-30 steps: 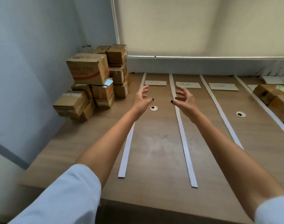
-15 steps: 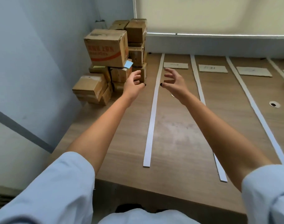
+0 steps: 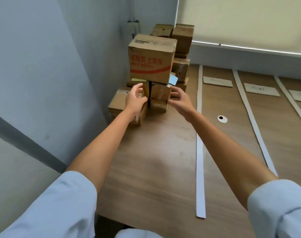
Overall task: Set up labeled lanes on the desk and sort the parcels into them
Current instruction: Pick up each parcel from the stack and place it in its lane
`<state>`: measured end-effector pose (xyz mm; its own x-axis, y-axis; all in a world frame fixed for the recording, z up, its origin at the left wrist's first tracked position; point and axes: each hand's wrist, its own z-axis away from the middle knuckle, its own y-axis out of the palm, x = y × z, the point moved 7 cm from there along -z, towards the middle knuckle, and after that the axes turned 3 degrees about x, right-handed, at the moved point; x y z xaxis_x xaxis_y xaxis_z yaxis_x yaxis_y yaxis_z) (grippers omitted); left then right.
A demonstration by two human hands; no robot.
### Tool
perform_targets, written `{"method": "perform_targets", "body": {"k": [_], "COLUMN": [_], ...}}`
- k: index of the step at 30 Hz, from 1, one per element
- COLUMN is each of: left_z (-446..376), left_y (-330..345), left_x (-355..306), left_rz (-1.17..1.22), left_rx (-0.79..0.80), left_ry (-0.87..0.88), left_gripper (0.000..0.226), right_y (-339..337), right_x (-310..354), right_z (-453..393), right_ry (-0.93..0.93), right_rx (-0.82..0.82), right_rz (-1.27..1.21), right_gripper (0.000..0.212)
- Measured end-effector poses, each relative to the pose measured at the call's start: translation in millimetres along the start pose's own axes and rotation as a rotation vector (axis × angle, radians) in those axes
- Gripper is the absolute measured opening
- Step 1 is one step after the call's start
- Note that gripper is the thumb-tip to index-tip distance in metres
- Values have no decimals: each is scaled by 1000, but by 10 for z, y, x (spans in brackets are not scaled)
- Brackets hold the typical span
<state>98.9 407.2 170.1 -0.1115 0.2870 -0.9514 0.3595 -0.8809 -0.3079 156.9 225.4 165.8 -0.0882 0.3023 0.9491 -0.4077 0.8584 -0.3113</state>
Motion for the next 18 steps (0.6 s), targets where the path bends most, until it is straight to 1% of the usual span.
{"method": "perform_targets", "body": {"k": [5,9,15,18], "left_z": [-567,-873,-967,-982], "left_y": [-642,-998,-941,-845], "left_x": [424,777,1337,1396], "left_rz": [0,-35,-62,-67], "left_rx": [-19,-45,83,133], "left_ry": [-73,-118,-328,-353], "left_gripper": [55,59,63,56], "right_y": [566,965,1356,1431], "right_x": [-69,-210,-380,-407], "right_z": [-440,-674,-837,-878], "right_ry": [104,182,349,409], "right_rx": [16,57,80,71], "right_rz": [17,22,28,4], "right_gripper": [62,63,78,79]}}
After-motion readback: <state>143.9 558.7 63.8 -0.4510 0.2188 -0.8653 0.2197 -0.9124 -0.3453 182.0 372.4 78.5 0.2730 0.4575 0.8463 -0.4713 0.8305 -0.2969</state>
